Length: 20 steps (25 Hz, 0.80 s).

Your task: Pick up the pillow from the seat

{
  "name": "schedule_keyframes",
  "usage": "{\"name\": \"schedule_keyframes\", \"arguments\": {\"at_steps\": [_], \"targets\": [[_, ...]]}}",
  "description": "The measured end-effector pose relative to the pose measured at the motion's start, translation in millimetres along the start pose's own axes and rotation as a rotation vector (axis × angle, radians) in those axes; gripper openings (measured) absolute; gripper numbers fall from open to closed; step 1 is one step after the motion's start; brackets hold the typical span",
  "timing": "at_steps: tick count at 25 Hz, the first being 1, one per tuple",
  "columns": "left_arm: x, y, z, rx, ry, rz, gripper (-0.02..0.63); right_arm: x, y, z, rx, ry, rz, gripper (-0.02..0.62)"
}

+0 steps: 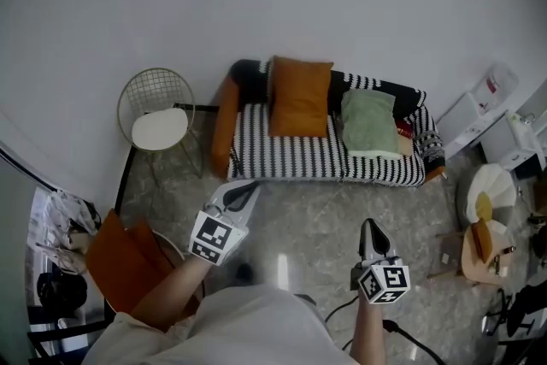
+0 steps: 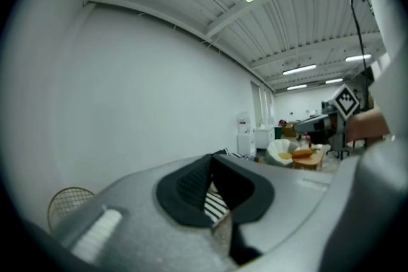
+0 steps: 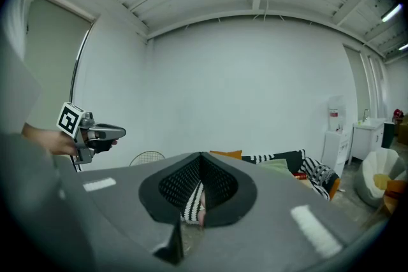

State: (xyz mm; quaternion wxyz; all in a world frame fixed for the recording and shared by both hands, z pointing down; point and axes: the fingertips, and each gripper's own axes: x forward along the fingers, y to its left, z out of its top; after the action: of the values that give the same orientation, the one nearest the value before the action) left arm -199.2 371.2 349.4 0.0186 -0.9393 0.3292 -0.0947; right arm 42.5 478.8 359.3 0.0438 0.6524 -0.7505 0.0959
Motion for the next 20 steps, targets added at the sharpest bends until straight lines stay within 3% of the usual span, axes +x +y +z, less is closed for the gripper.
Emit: {"name": "schedule_keyframes", "arguments": {"at_steps": [10,20], "targets": [[6,64,-11,-0.012,0.014,-0.005,0.0,59,33,3,-0.014,0.005,0.012,0.005],[14,86,-26,-0.038,0.034,-0.006,0.0,81,38,-2,0.002,0.027,0.014,0.005]]}}
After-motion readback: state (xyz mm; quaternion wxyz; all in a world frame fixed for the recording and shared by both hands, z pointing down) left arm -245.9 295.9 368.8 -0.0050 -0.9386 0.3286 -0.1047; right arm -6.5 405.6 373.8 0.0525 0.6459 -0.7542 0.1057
